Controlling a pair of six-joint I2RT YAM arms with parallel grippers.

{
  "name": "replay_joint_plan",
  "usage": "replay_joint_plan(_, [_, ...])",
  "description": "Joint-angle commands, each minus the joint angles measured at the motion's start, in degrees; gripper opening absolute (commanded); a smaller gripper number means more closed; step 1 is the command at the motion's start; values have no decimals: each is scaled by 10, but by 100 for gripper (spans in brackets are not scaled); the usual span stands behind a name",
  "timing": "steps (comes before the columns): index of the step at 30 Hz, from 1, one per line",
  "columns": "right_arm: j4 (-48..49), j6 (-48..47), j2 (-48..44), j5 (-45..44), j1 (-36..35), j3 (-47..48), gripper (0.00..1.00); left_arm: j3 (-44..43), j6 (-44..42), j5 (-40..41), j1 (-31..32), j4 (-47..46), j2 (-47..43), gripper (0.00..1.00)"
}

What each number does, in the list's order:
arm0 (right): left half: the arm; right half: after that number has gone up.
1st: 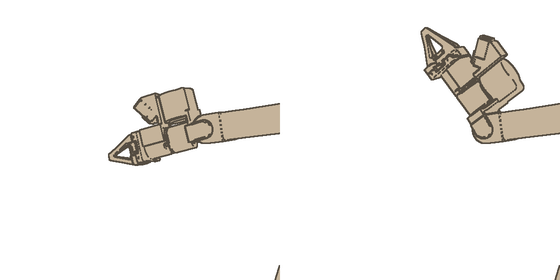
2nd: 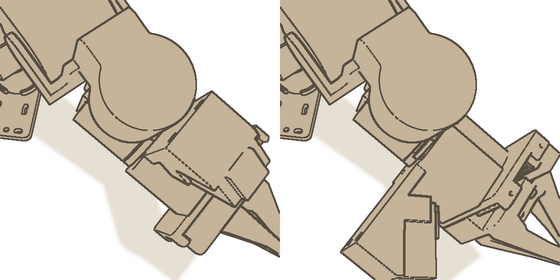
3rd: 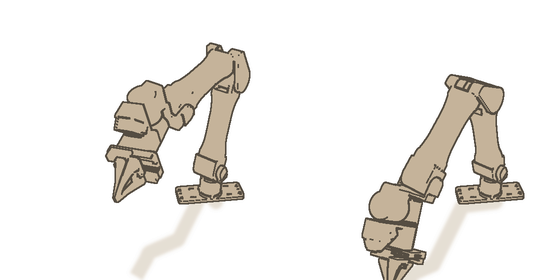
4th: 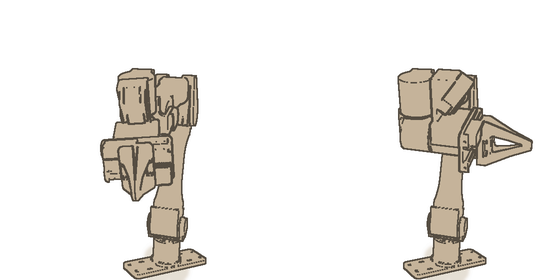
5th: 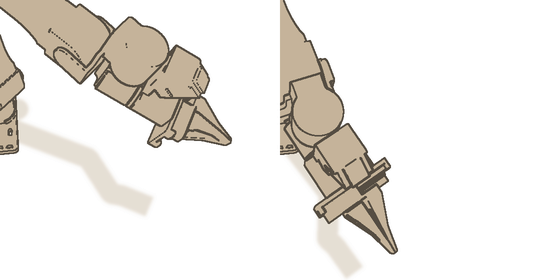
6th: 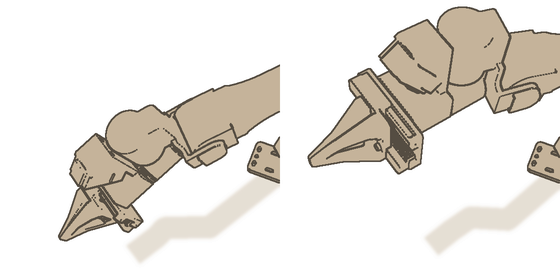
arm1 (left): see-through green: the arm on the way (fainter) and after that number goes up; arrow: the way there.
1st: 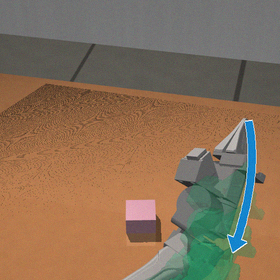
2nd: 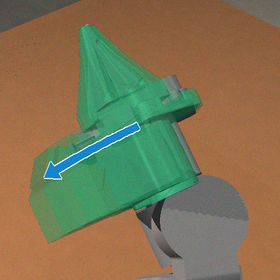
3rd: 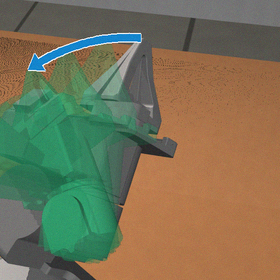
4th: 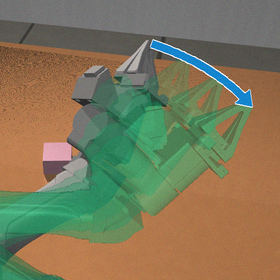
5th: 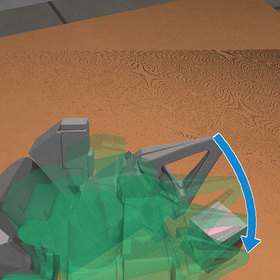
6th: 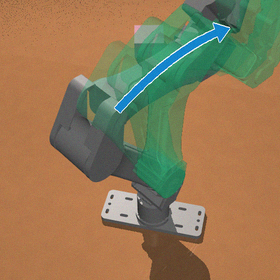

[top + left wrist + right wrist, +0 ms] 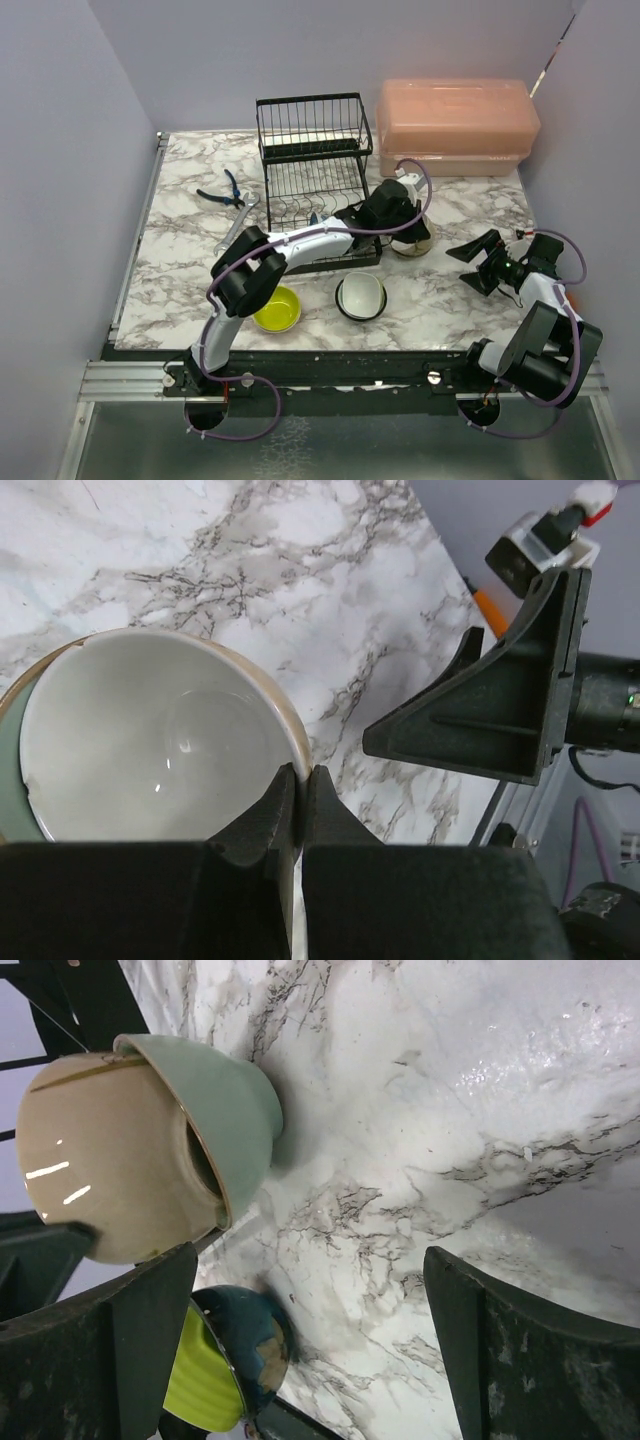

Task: Load the bowls into the dish rack
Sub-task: Pick up the bowl from the center of the board.

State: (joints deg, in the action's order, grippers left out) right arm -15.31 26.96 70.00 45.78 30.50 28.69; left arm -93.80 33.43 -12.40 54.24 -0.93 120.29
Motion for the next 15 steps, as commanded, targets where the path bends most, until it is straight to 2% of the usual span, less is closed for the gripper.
replay_joint_plan(1, [12,-9,-6,18,5,0,99,42,72,-49,-23,-118,-32,1])
replay_joint_plan(3, [13,-9,-6,21,6,-1,99,42,74,-49,-29,-119,-30,16])
replay_joint_plan(6, [15,-9,-4,24,5,-3,99,31,69,-48,-35,-109,-21,29])
replay_joint_plan(15, [15,-10,-2,27,6,-3,99,-55,-45,-4,-30,48,10,46])
